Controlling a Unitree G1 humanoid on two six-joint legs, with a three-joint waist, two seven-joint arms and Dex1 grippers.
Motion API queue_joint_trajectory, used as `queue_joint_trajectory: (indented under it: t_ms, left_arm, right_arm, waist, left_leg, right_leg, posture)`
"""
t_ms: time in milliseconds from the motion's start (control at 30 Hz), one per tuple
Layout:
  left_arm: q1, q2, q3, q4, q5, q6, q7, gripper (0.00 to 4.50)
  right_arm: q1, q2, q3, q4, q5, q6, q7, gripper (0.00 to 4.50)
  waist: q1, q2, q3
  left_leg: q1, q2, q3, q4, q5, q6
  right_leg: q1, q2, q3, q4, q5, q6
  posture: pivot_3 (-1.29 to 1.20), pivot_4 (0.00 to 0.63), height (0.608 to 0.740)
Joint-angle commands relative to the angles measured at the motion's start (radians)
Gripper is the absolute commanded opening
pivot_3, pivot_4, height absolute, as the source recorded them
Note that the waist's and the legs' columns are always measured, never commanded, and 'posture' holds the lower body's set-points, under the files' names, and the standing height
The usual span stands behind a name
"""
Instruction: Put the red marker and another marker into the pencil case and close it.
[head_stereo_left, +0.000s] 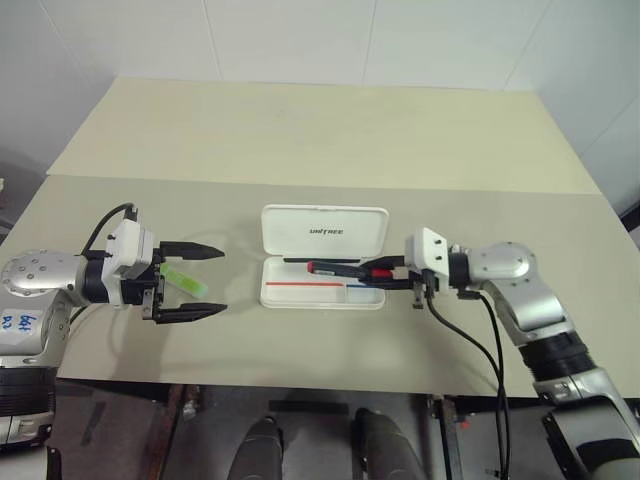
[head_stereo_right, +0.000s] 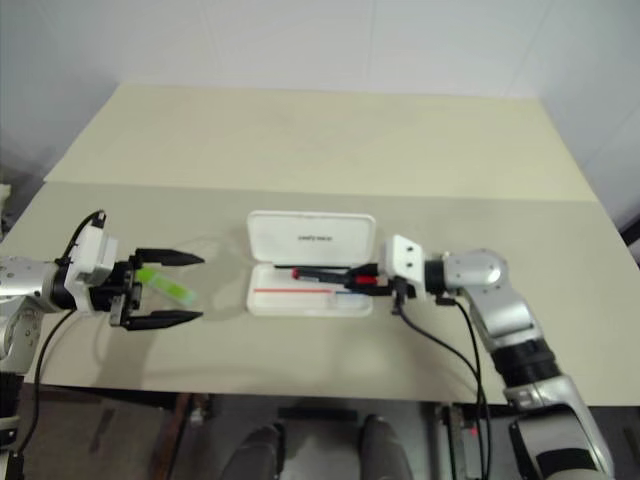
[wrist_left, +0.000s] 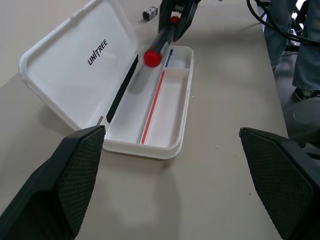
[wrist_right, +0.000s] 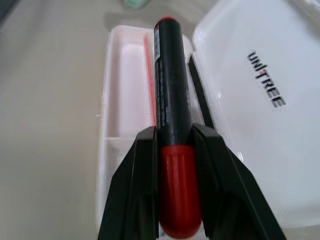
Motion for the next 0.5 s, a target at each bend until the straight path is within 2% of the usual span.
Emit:
queue_joint_trajectory:
  t_ms: [33,233,500]
  left_arm:
    - [0.006,0.004,0.022,-0.039,-0.011,0.0,0.017,4.5]
    - [0.019,-0.002,0.025,-0.067,-0.019,0.01,0.04,4.5]
    - [0.021,-0.012,0.02,-0.083,-0.024,0.015,0.06,4.5]
  right_arm:
    - [-0.067,0.049,0.022,0.082,-0.031,-0.067,0.006,0.6]
    - [-0.141,0.129,0.054,0.205,-0.077,-0.161,0.01,0.6]
    - [-0.173,0.182,0.071,0.295,-0.131,-0.24,-0.005,0.6]
  waist:
    - [-0.003,0.0,0.0]
    - [-0.017,0.0,0.0]
    - [-0.023,0.0,0.0]
  left_leg:
    - [0.0,0.0,0.0,0.0,0.0,0.0]
    - [-0.001,0.0,0.0,-0.001,0.0,0.0]
    - [-0.001,0.001,0.0,0.0,0.0,-0.001]
  right_leg:
    - [-0.001,0.0,0.0,0.0,0.0,0.0]
    - [-0.004,0.001,0.0,0.004,-0.001,-0.001]
    - [-0.007,0.001,0.001,0.01,-0.002,-0.003]
  posture:
    - [0.0,0.15,0.74]
    - [0.0,0.15,0.74]
    - [0.0,0.15,0.74]
